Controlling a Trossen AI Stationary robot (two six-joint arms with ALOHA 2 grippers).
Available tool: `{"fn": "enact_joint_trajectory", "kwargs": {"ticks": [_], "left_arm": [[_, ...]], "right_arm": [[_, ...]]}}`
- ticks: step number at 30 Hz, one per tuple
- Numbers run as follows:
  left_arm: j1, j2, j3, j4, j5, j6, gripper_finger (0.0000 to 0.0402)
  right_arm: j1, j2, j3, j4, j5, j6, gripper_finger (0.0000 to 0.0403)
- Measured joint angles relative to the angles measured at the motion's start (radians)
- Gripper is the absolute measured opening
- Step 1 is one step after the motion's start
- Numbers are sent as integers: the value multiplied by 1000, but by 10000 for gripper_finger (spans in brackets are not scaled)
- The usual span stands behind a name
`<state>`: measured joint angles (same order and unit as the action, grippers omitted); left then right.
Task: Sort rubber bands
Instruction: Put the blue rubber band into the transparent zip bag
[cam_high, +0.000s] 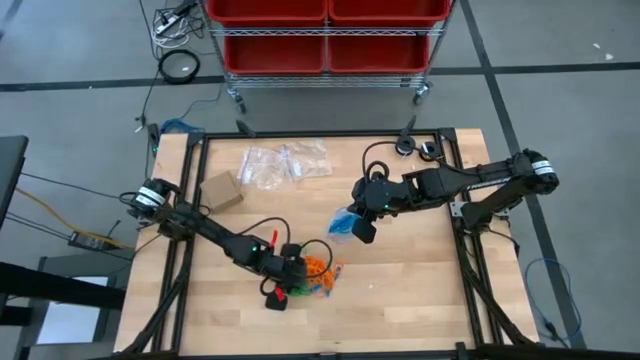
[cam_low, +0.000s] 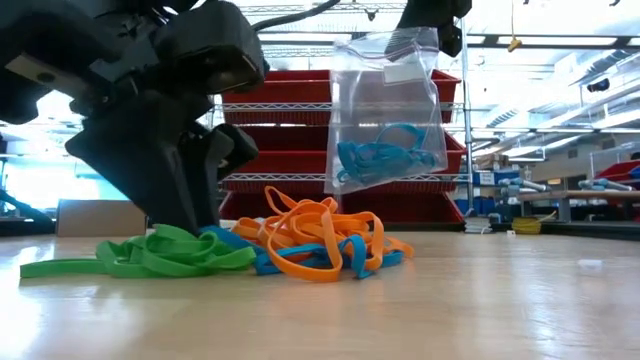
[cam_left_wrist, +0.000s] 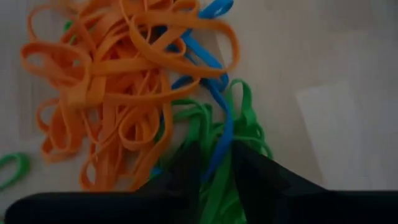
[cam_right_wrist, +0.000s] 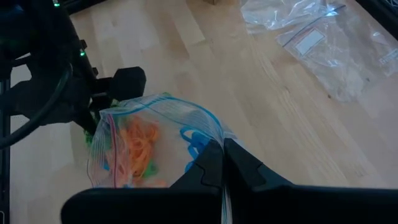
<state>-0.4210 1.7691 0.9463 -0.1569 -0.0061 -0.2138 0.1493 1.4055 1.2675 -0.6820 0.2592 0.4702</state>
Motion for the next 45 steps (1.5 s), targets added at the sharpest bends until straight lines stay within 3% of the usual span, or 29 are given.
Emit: {"fn": "enact_joint_trajectory", "kwargs": {"ticks": [10,19,35,40,45], "left_arm": [[-1,0,0,-9,-112,34,10],[1,-3,57,-29,-123,64,4],[-4,-5,354,-391,-185,157,1],[-2,3,294,-414,-133,115,1],[-2,5,186,-313,-223,46,3]], "right_arm": [[0,0,0,0,0,0,0],[0,0,0,0,0,1,0],[1,0,0,0,-5,2,0],[2,0,0,0,-7,2,0],[8,0,0,0,-8,0,0]]}}
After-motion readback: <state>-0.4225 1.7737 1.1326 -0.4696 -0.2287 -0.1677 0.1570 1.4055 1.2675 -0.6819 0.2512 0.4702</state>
